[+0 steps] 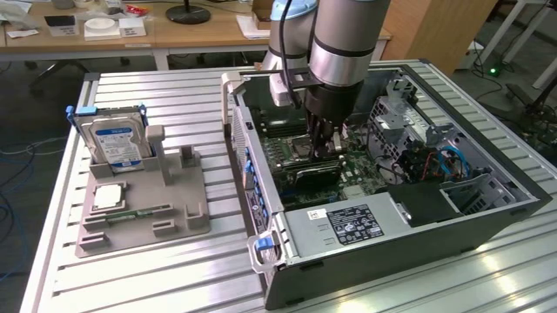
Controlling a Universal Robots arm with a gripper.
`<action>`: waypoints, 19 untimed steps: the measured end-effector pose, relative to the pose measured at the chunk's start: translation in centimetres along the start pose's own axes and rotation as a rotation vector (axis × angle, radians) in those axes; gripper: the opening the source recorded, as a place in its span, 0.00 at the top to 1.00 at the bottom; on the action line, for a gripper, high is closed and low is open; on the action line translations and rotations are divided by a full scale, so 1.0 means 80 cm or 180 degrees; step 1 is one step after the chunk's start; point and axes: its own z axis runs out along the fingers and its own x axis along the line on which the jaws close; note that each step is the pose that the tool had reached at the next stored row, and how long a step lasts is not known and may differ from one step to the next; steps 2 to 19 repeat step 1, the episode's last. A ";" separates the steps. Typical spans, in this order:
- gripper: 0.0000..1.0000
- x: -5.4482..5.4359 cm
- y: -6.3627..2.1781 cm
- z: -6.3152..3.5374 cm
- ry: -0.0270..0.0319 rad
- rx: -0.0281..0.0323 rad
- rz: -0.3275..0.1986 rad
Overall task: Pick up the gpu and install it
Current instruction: 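Press down on the gpu until it lock into place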
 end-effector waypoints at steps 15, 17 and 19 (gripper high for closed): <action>0.89 0.000 0.000 0.000 0.0000 0.0000 0.0000; 0.89 0.000 0.000 0.000 0.0000 0.0000 0.0000; 0.89 0.000 0.000 0.000 0.0000 0.0000 0.0000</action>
